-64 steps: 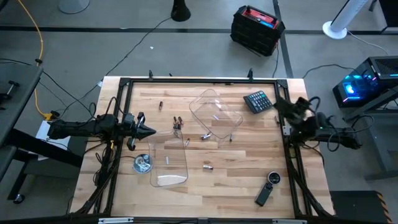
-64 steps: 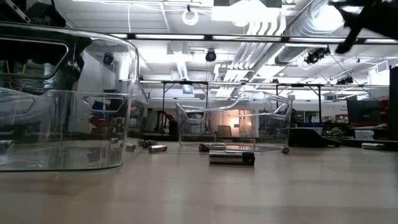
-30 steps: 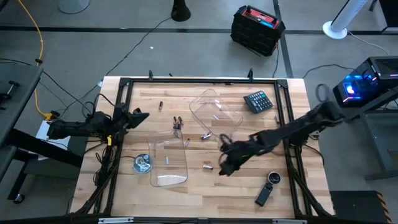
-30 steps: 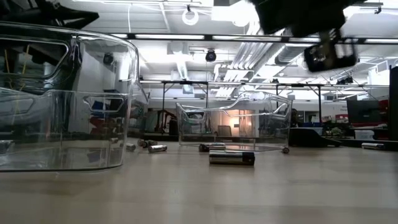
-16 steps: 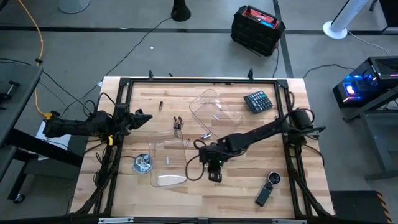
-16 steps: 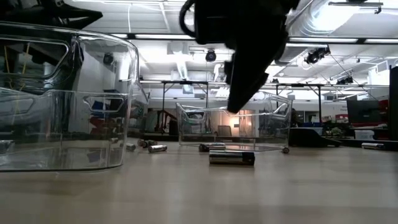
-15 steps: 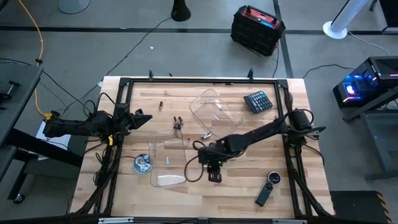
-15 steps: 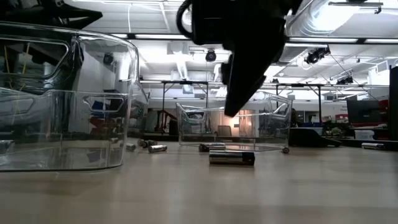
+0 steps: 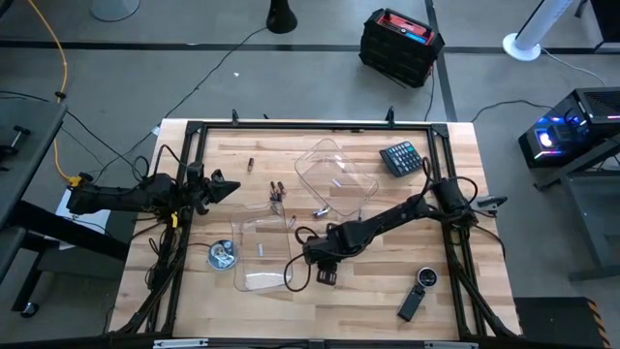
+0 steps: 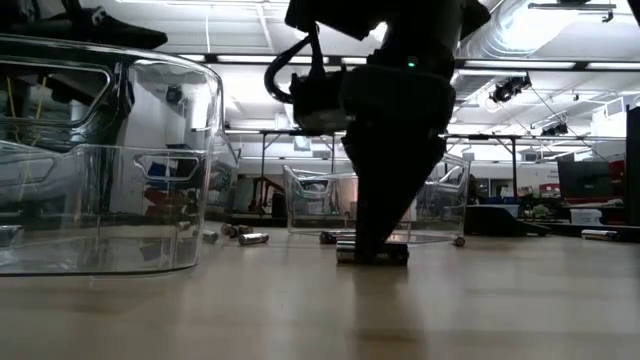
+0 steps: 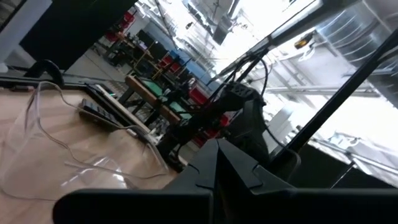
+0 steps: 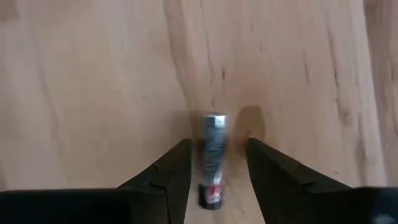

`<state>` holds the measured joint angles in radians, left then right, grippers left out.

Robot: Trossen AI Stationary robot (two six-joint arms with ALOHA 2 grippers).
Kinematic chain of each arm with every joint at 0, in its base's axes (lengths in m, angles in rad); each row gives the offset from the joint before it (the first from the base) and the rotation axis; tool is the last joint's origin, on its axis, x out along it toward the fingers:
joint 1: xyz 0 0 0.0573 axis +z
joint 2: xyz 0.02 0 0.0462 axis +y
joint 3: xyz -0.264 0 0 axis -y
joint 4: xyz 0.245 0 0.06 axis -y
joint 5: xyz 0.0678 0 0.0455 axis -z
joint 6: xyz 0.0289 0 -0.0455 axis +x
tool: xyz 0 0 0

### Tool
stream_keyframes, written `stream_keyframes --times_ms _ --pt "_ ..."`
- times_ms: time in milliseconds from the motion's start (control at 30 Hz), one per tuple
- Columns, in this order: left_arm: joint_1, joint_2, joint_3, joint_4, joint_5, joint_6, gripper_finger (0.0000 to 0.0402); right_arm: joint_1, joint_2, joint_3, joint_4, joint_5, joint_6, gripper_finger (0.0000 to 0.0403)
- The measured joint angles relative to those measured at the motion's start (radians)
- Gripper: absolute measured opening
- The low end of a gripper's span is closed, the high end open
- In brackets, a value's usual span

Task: Sort batteries
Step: Put the silver battery into the top transparent bin, then adjust the top transparent bin

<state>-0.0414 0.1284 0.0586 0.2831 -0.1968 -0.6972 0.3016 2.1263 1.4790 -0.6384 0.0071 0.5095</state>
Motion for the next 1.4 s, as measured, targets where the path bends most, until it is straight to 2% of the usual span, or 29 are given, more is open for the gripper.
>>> stream_keyframes --times_ms 133,200,267,333,467,567,700,800,900,1133,1300,1400 --pt "0.000 0.000 0.000 0.002 0.002 0.026 0.0000 0.000 0.029 0.003 -0.019 -0.044 0.081 0.0135" --pt "0.000 0.000 0.000 0.017 0.002 0.029 0.0000 0.003 0.030 0.005 -0.037 -0.027 0.135 0.0102" --pt "0.000 0.000 0.000 0.038 -0.009 0.013 0.0000 -0.002 0.013 0.018 -0.064 -0.024 0.184 0.0047" --pt "0.000 0.000 0.000 0.064 -0.032 -0.015 0.0000 -0.008 -0.008 0.037 -0.086 -0.023 0.187 0.0021" --pt "0.002 0.003 0.000 0.140 -0.053 0.008 0.0000 -0.032 -0.072 0.150 -0.175 0.060 0.139 0.0032" --pt "0.002 0.012 0.020 0.147 -0.056 0.075 0.0000 -0.065 -0.131 0.271 -0.305 0.193 0.046 0.0020" --pt "0.002 0.072 0.101 0.067 -0.102 0.172 0.0000 -0.112 -0.172 0.366 -0.448 0.331 -0.047 0.0018" --pt "0.002 0.158 0.185 -0.009 -0.129 0.236 0.0000 -0.173 -0.230 0.372 -0.524 0.375 -0.069 0.0024" --pt "0.006 0.271 0.277 -0.070 -0.127 0.275 0.0000 -0.238 -0.264 0.304 -0.531 0.376 -0.073 0.0049" --pt "0.010 0.566 0.468 -0.174 -0.070 0.337 0.0000 -0.348 -0.340 0.105 -0.414 0.237 -0.065 0.0093" --pt "0.010 0.714 0.552 -0.220 -0.031 0.343 0.0000 -0.368 -0.392 0.014 -0.391 0.192 -0.065 0.0107" --pt "0.010 0.758 0.584 -0.249 -0.003 0.352 0.0000 -0.351 -0.452 -0.020 -0.445 0.176 -0.030 0.0108"
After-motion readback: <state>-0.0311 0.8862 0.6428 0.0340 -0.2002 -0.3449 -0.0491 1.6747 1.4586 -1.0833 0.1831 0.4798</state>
